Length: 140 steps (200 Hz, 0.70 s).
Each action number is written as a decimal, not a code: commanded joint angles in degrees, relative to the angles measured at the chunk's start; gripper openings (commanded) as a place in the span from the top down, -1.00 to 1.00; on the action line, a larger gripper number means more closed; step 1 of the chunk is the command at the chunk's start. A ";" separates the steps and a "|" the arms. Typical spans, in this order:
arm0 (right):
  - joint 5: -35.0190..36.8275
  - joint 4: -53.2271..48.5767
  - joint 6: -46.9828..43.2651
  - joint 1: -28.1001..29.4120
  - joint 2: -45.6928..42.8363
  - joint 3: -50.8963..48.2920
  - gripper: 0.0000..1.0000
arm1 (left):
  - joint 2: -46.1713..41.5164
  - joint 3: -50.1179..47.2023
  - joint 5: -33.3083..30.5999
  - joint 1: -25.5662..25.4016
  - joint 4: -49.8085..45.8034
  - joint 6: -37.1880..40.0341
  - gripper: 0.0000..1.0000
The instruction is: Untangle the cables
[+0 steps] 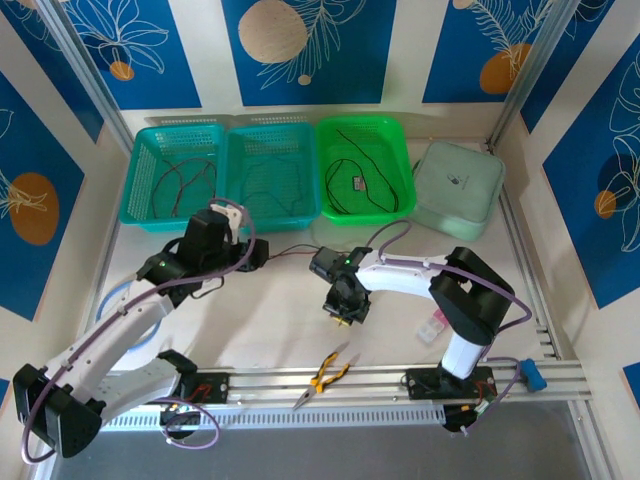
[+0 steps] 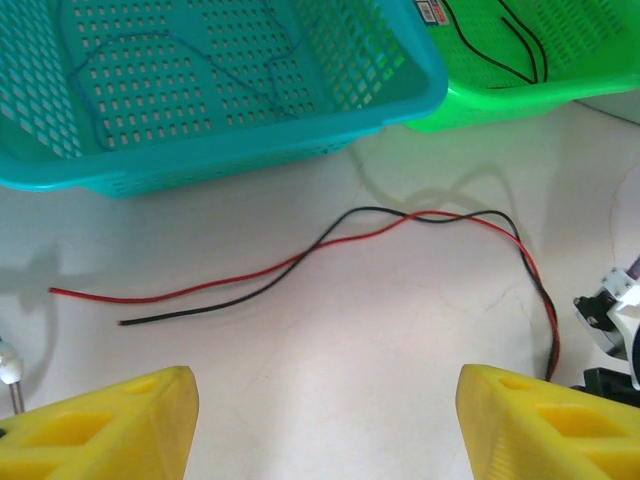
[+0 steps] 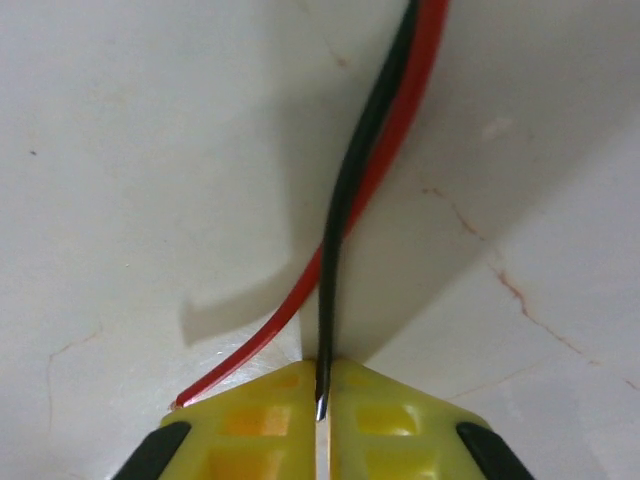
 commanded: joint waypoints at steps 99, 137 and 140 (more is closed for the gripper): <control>1.55 6.38 -12.09 1.17 -10.94 -3.98 1.00 | -2.61 -7.02 10.74 -5.12 6.67 -8.85 -0.33; -0.10 8.03 -16.59 0.82 -17.63 -6.68 1.00 | -2.21 -12.56 12.13 -9.53 15.85 -14.57 -0.31; -0.12 8.29 -16.75 0.78 -18.28 -7.02 1.00 | -2.19 -12.96 12.15 -9.80 16.65 -15.24 -0.31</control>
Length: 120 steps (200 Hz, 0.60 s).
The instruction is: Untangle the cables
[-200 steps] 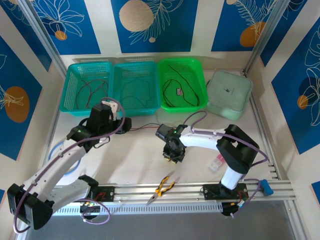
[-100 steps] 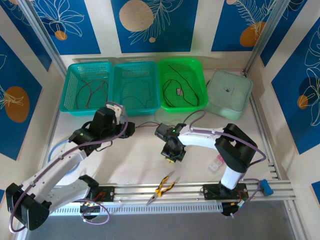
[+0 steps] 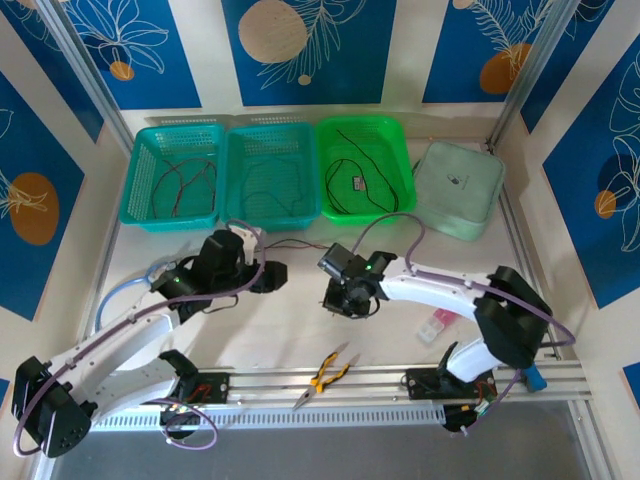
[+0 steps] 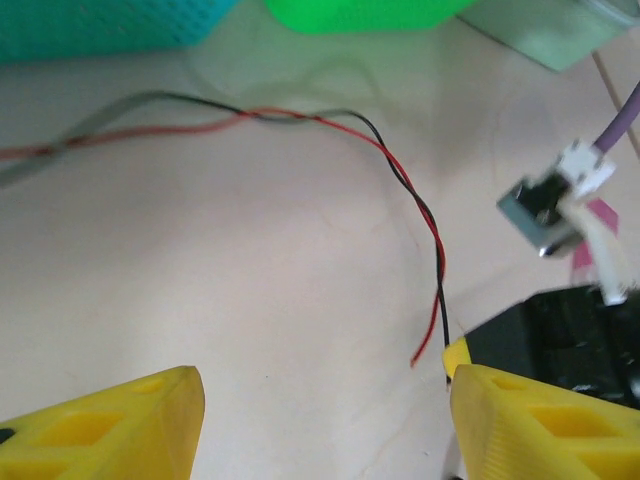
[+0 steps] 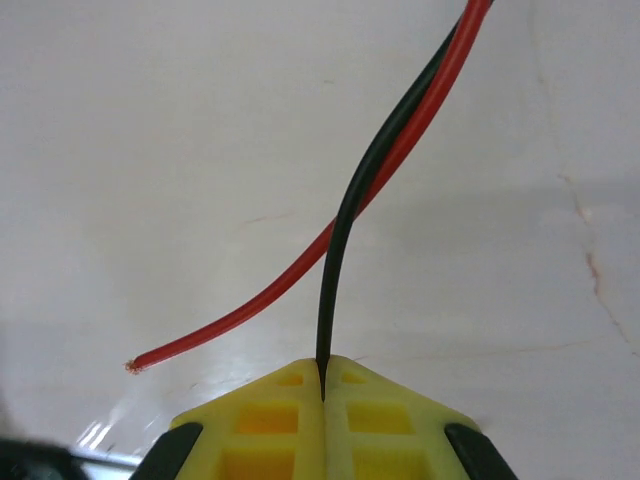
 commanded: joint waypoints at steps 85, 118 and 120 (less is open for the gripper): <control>-2.73 5.81 -6.90 -3.09 -13.63 -8.20 1.00 | 13.91 0.27 6.87 -8.95 14.36 -5.98 -0.25; -4.06 7.02 -6.79 -4.39 -16.06 -9.43 1.00 | 16.94 0.47 6.96 -10.63 18.56 -7.31 -0.19; -4.13 7.11 -6.80 -4.42 -16.19 -9.41 1.00 | 17.08 0.48 7.16 -10.70 18.84 -7.46 -0.19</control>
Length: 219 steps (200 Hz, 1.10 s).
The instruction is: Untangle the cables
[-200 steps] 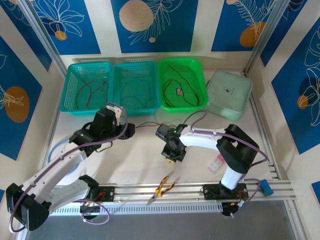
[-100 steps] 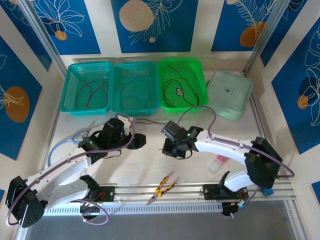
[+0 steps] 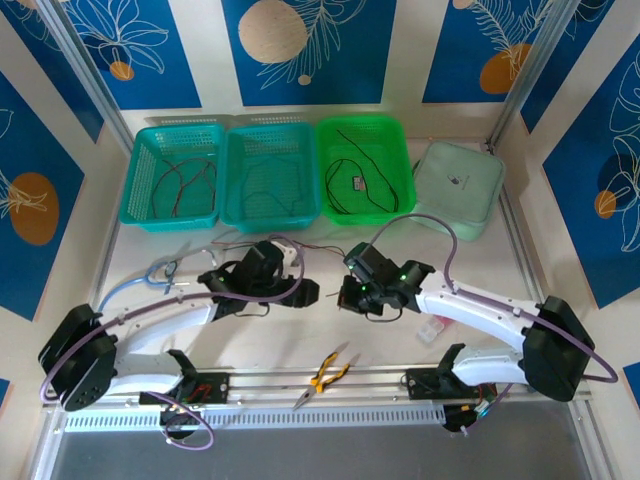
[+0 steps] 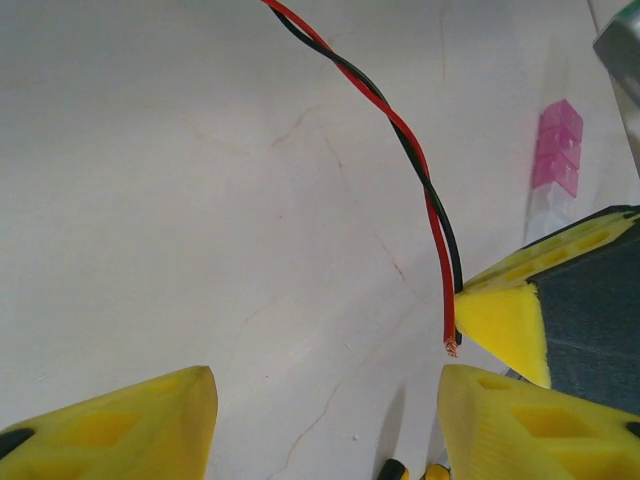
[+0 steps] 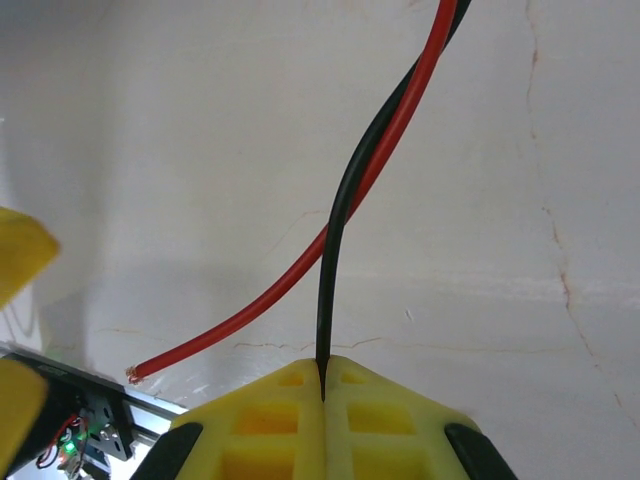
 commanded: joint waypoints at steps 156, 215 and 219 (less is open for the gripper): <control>-4.81 4.35 0.50 -0.76 -3.82 -2.76 1.00 | 4.85 2.37 5.90 -2.93 11.31 -3.84 -0.03; -4.37 3.86 1.09 -1.15 -4.34 -2.78 1.00 | 6.34 2.54 5.71 -3.02 11.82 -3.86 0.57; -4.45 3.92 1.11 -1.19 -4.32 -2.80 1.00 | 6.32 2.61 5.70 -3.02 11.88 -3.76 0.62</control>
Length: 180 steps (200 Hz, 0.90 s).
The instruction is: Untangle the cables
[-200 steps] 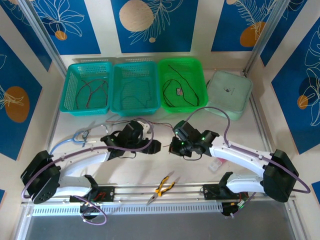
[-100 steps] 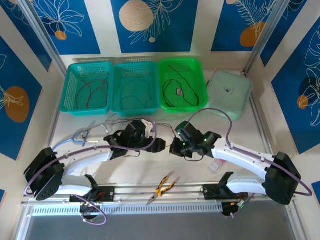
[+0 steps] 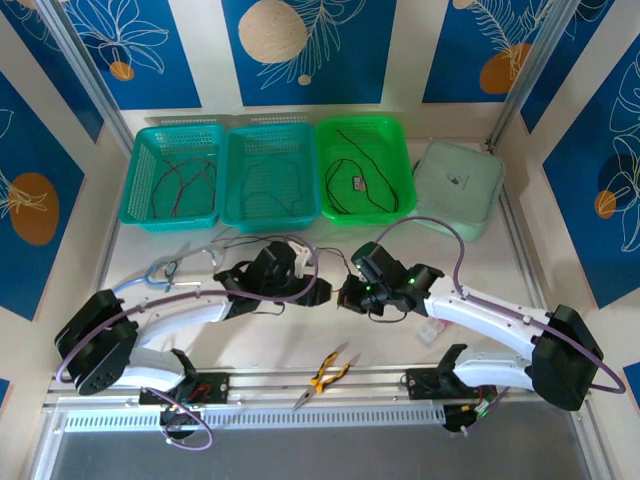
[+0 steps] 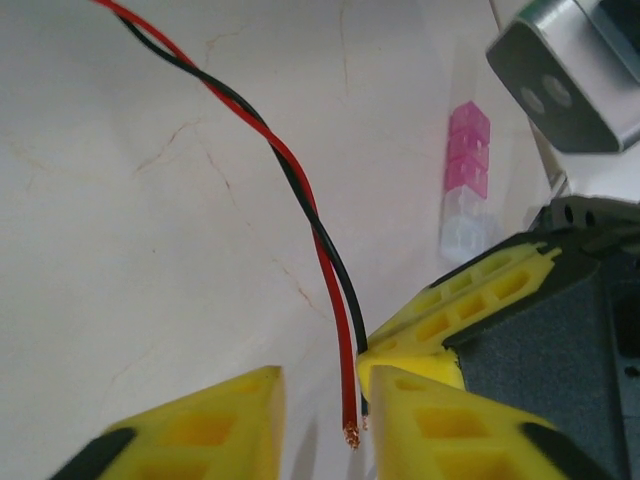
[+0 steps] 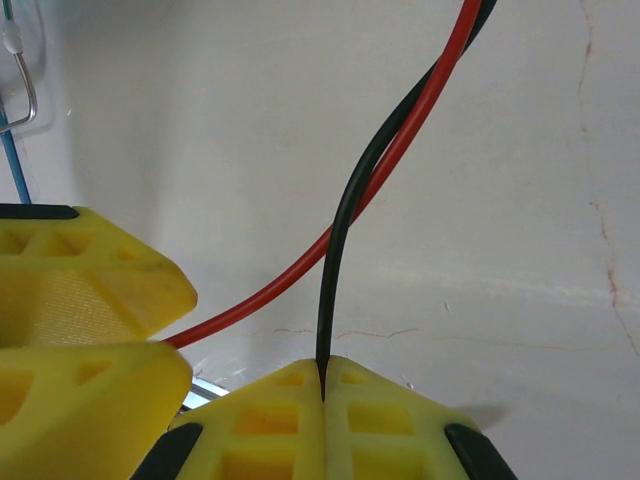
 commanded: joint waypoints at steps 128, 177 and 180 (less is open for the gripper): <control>-2.04 -9.80 -2.80 -6.94 -8.95 13.11 1.00 | -4.77 17.52 -13.54 -0.27 -22.29 11.80 1.00; -2.44 -6.58 -4.72 -11.05 -12.44 22.08 1.00 | -5.54 30.21 -28.70 -0.16 -33.58 17.11 1.00; -2.33 -5.85 -5.15 -11.13 -12.56 22.51 1.00 | -5.68 30.59 -29.49 -0.14 -33.87 17.51 1.00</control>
